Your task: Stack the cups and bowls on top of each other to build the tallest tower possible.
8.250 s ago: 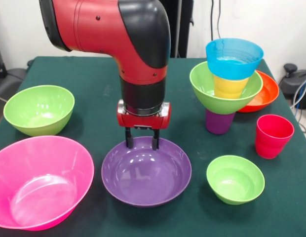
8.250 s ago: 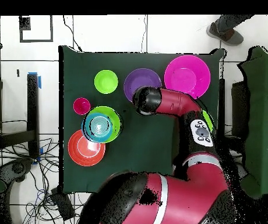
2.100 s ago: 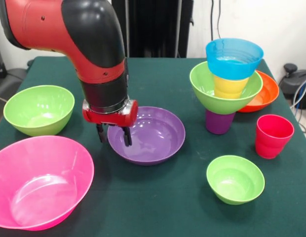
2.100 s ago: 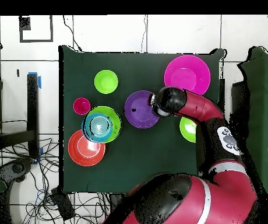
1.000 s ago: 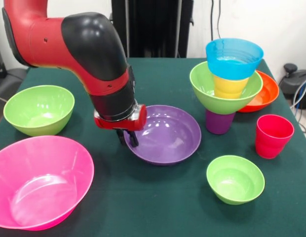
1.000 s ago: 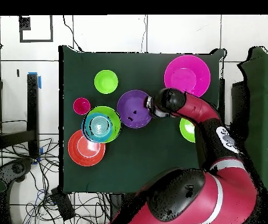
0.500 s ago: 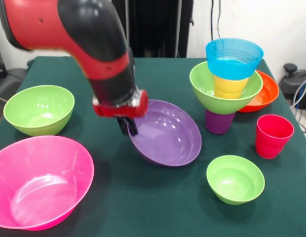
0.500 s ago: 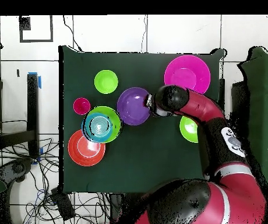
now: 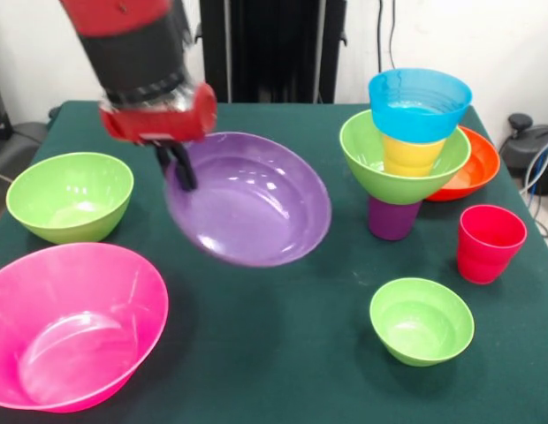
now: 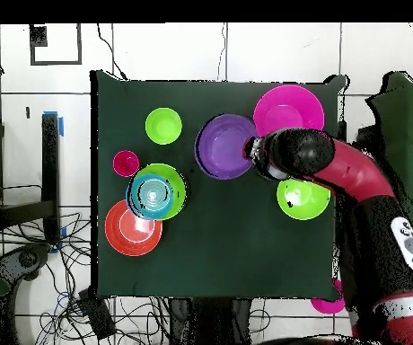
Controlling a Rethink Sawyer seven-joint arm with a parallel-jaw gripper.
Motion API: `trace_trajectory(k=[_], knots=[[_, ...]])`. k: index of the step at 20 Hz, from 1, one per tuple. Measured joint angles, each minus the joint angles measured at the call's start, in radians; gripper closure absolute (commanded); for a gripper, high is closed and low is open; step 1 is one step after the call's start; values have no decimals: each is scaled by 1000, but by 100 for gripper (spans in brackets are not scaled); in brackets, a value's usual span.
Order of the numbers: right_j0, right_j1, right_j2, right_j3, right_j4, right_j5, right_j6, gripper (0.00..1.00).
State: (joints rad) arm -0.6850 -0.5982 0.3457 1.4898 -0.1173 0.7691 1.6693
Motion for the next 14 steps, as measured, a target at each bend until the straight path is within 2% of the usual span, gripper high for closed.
trace_trajectory(k=[6, 11, 14], knots=[[-53, -59, 48, 10, -2, 0, 0, 100], [-128, -81, 155, 52, 5, -4, 0, 100], [-201, -78, 255, 100, 10, -14, 0, 100]])
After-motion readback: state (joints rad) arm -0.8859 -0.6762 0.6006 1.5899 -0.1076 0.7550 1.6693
